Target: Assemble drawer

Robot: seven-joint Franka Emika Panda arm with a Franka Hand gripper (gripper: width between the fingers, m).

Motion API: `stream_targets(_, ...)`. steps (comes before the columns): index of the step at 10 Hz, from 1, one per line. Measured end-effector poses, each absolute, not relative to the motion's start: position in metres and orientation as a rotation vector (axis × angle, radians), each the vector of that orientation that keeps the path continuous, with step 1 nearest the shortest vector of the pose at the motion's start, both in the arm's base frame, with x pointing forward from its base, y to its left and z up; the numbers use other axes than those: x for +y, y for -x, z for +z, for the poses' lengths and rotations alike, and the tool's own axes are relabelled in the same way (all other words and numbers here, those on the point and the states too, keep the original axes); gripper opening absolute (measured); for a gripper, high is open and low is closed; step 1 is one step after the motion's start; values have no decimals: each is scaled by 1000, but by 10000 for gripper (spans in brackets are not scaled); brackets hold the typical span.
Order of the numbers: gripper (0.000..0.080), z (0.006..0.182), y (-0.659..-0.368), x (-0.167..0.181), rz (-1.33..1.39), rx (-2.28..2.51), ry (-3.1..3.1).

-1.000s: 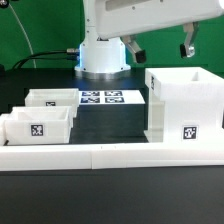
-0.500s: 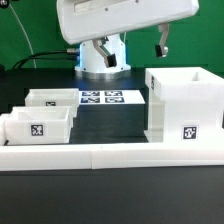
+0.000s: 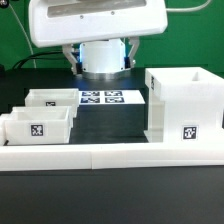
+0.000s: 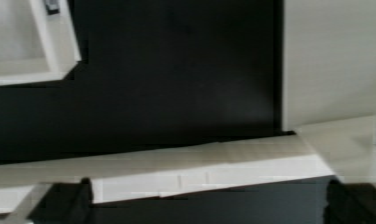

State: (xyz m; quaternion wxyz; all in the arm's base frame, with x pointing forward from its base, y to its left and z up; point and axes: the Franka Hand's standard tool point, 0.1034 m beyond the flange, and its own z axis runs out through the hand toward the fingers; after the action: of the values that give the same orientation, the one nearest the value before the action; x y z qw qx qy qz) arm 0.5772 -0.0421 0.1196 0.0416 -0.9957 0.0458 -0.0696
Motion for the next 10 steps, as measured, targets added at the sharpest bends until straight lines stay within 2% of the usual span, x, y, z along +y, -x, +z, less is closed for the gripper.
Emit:
stream_targets(2,649,108,-565,-59,-214,149,3056)
stream_targets(8,649,108,-566,-56,-208,144,3054)
stream_targets(10,649,91,-549,-68,-102,198,3052)
